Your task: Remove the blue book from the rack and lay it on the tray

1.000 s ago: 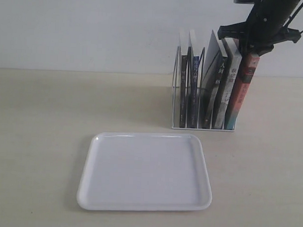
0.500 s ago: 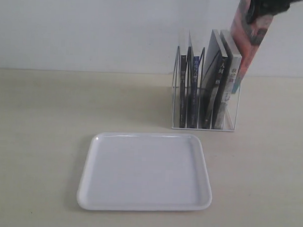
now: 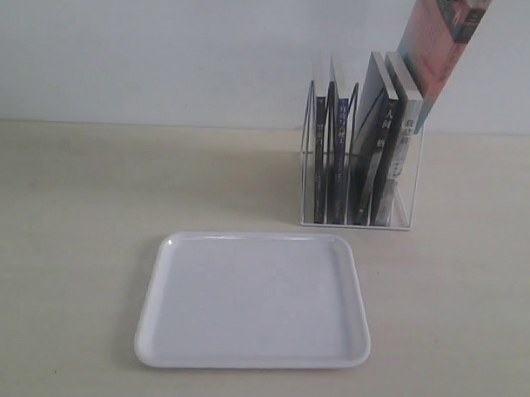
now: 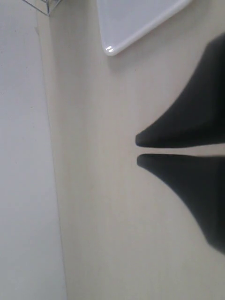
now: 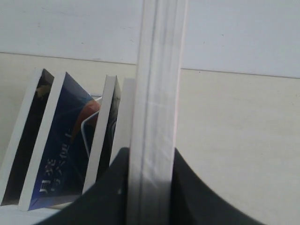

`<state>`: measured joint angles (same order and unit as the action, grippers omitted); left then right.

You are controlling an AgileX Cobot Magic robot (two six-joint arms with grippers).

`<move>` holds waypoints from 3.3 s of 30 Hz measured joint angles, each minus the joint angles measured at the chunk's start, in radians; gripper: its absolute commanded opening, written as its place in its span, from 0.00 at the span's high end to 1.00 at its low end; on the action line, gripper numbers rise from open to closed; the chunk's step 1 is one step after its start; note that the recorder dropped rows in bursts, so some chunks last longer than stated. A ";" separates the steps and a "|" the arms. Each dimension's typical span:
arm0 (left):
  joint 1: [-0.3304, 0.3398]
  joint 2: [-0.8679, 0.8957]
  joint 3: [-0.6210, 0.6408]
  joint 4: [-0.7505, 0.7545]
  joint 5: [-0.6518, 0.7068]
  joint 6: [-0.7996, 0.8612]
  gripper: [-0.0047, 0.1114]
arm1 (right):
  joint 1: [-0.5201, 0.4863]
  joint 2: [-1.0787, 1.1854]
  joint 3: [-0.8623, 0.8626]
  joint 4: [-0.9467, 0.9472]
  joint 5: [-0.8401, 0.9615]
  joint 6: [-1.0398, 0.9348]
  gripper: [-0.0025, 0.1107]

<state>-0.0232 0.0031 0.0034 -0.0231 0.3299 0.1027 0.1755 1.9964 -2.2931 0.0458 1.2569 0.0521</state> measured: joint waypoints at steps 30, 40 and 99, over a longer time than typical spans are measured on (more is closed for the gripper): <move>0.000 0.000 0.000 0.000 0.000 0.000 0.92 | 0.000 0.171 0.055 0.012 -0.010 0.000 0.98; 0.000 0.000 0.000 0.000 0.000 0.000 0.92 | 0.000 0.180 0.112 0.019 -0.010 0.000 0.98; 0.000 0.000 0.000 0.000 0.000 0.000 0.92 | 0.000 0.130 0.106 0.158 -0.031 -0.022 0.63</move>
<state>-0.0232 0.0031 0.0034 -0.0231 0.3299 0.1027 0.1755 2.1263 -2.1871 0.2041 1.2258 0.0302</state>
